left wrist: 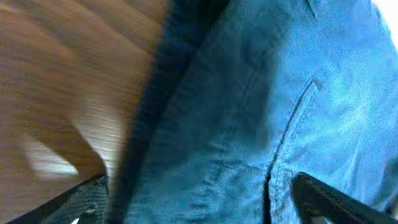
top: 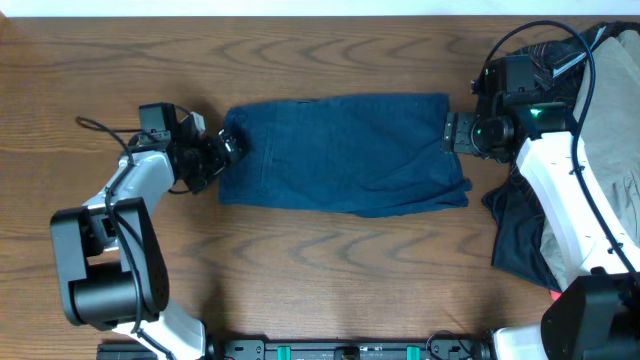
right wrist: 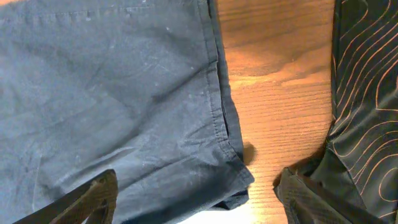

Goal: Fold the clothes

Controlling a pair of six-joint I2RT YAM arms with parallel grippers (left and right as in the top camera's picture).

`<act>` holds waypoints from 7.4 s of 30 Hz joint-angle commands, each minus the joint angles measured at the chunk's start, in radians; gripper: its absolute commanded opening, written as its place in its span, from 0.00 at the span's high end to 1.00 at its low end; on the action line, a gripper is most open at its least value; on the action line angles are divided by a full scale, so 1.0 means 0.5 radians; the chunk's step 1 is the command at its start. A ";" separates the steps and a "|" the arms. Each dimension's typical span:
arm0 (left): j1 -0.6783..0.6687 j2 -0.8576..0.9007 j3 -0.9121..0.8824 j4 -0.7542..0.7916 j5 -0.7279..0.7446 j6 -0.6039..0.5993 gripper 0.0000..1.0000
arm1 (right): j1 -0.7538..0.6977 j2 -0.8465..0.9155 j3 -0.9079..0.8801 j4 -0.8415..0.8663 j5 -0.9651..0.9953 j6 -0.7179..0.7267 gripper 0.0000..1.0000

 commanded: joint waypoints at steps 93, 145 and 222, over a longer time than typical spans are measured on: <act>-1.070 -0.865 0.269 -0.602 -0.339 -0.583 0.94 | 0.858 0.805 -0.203 0.009 -0.156 0.087 0.78; -0.702 0.162 0.255 -0.346 -0.071 -0.246 0.05 | 0.755 0.775 0.019 -0.560 -0.289 -0.141 0.55; -0.273 -0.646 0.256 -0.949 -0.820 0.147 0.02 | -0.116 -0.012 0.065 -0.392 -0.710 -0.065 0.16</act>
